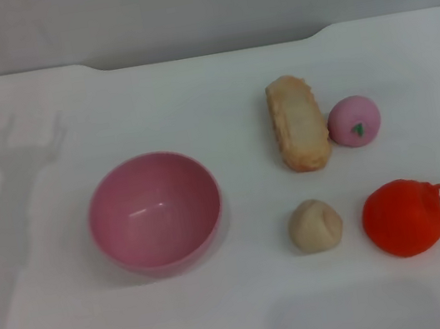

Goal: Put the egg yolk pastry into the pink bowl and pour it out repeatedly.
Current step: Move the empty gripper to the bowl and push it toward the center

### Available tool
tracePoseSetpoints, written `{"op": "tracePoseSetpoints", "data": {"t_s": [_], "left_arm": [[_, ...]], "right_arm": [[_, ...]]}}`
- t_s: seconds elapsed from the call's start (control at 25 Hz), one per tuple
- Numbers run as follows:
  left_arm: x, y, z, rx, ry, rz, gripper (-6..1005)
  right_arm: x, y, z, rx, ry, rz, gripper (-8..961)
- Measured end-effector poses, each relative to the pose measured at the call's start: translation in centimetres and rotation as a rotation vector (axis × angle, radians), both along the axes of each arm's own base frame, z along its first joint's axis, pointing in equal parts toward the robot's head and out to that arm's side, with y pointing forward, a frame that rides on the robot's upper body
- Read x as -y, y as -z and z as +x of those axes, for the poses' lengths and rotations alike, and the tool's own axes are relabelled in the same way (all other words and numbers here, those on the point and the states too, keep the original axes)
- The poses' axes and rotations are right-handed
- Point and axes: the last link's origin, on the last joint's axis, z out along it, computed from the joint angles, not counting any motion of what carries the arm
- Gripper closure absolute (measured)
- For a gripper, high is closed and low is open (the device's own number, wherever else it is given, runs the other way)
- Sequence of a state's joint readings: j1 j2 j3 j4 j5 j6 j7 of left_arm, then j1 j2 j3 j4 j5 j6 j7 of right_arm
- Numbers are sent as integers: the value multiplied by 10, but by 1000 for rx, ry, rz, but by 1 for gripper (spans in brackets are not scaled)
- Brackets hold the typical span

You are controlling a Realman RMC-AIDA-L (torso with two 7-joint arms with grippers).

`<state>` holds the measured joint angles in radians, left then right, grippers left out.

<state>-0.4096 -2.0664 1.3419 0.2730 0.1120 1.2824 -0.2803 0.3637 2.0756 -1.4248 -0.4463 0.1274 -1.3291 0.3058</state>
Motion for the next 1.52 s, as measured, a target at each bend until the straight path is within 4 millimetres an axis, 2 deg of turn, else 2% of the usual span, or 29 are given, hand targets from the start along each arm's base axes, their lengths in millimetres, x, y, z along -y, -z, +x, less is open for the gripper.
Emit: {"op": "tracePoseSetpoints", "data": {"t_s": [0.52,0.88,1.04,1.28,1.52], "left_arm": [[1,0,0,12,1,0,215],[4,-10,-4,140,4,29,216],[-1,-13,-1,195,24,-2,216],[-21,-30,22,314,151,-199,216],[-48,-61,60,388,238,-608,217]], "right_arm": [[4,-1,1,-5,-5,17,229],[6,1,4,-2,-1,14,229],[7,1,4,-2,-3,17,229],[6,0,4,0,-5,20,229],[6,-2,5,-1,-2,25,230]]}}
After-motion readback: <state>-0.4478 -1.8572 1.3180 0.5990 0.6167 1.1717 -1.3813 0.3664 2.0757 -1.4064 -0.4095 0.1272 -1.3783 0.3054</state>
